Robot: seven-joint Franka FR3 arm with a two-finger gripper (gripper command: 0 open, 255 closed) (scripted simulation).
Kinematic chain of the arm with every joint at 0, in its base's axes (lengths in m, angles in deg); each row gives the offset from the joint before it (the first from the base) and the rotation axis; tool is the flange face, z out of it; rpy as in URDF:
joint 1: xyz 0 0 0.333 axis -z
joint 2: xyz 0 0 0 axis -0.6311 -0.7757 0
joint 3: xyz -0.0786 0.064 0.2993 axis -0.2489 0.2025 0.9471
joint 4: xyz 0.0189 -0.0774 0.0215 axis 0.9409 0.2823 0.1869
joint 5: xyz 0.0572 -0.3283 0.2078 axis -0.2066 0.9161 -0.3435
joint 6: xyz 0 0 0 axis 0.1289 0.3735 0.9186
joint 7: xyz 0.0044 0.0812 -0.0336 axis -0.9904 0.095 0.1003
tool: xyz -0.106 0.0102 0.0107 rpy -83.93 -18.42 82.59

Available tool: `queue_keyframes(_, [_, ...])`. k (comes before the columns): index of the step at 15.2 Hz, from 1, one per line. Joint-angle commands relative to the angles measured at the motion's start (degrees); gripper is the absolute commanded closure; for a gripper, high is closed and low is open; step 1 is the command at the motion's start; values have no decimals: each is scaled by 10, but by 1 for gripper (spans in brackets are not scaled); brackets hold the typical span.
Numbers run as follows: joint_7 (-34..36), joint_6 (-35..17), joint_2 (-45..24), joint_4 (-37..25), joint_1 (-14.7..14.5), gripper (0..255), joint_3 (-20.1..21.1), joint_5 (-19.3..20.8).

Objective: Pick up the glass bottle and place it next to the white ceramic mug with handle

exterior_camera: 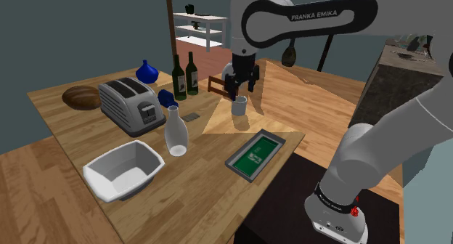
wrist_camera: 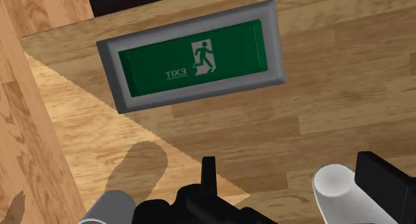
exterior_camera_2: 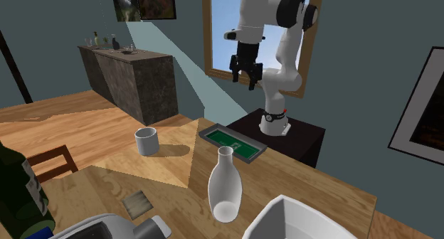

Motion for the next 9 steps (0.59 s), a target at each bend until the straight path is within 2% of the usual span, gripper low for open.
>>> queue_keyframes(1, [17,-20,-37,-19,-1,0,9,-3])
queue_keyframes(9, [78,-82,-198,-127,-7,0,40,3])
